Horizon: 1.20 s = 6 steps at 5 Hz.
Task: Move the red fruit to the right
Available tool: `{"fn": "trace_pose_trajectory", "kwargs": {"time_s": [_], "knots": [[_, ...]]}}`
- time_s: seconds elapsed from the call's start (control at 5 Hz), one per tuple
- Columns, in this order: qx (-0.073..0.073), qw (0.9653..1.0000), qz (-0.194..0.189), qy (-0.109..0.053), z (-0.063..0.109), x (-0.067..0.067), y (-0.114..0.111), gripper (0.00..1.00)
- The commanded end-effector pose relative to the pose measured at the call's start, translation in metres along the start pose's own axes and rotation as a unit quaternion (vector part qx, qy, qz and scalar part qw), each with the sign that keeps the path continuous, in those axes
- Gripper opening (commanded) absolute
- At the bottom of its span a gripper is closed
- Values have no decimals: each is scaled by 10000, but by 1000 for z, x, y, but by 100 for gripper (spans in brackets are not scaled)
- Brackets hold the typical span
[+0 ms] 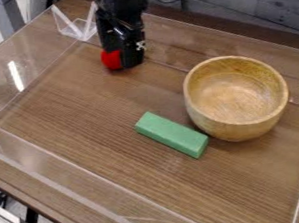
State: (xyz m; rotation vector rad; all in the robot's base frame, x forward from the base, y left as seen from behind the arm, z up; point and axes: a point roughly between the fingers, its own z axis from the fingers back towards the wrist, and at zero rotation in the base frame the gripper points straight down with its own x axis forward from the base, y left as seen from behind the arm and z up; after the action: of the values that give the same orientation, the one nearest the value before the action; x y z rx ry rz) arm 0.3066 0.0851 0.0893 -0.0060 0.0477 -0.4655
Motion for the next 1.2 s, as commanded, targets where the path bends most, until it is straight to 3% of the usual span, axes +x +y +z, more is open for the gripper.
{"fn": "trace_pose_trajectory", "kwargs": {"time_s": [0.0,0.6,1.0], "knots": [[246,9986,-230,-405,18,12,18,100],[376,9948,-762,-564,17,25,47,100],[388,9968,-367,-596,12,18,59,100]]}}
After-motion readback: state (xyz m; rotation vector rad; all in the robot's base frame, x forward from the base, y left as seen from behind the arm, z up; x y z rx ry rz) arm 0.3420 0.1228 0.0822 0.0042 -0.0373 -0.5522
